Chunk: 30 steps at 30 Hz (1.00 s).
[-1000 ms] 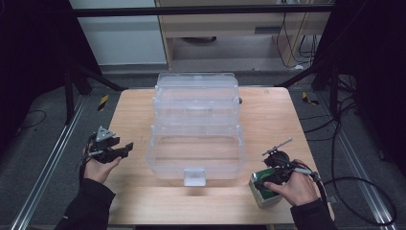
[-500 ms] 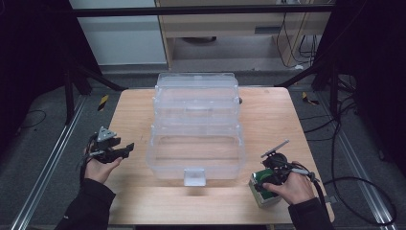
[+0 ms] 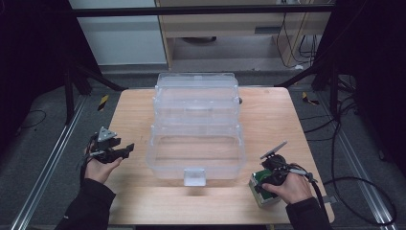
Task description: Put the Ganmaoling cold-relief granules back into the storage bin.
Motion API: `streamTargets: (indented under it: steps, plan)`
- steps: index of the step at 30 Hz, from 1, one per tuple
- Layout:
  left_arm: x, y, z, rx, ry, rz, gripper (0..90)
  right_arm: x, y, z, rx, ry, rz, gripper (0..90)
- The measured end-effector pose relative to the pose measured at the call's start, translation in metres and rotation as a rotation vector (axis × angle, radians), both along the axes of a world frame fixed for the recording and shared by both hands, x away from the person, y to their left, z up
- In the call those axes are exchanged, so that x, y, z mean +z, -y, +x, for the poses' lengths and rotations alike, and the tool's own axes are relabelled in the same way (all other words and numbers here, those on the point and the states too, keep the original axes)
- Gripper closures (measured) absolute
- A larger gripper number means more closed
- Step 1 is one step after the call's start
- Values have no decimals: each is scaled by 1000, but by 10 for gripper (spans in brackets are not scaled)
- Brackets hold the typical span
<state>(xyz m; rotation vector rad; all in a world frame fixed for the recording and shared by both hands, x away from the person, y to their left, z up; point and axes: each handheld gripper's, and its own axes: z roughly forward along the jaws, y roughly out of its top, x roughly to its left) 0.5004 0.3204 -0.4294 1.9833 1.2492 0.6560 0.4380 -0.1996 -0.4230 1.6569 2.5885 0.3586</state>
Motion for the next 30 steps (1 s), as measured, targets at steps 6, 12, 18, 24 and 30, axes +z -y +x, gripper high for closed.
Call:
streamTargets:
  steps: [6,12,18,24,30]
  plan:
    - [0,0,0,1,-2,-4,377,-1,-1,2,-20,-19,-6,115]
    - [0,0,0,1,-4,-4,377,-1,-3,3,-30,-34,-16,140]
    - [0,0,0,1,-4,-4,377,2,-4,4,-2,-31,-36,164]
    - [0,0,0,1,-6,-4,377,4,-4,4,47,-21,-53,172]
    - [0,0,0,-1,-6,-1,377,8,-1,3,91,-13,-43,173]
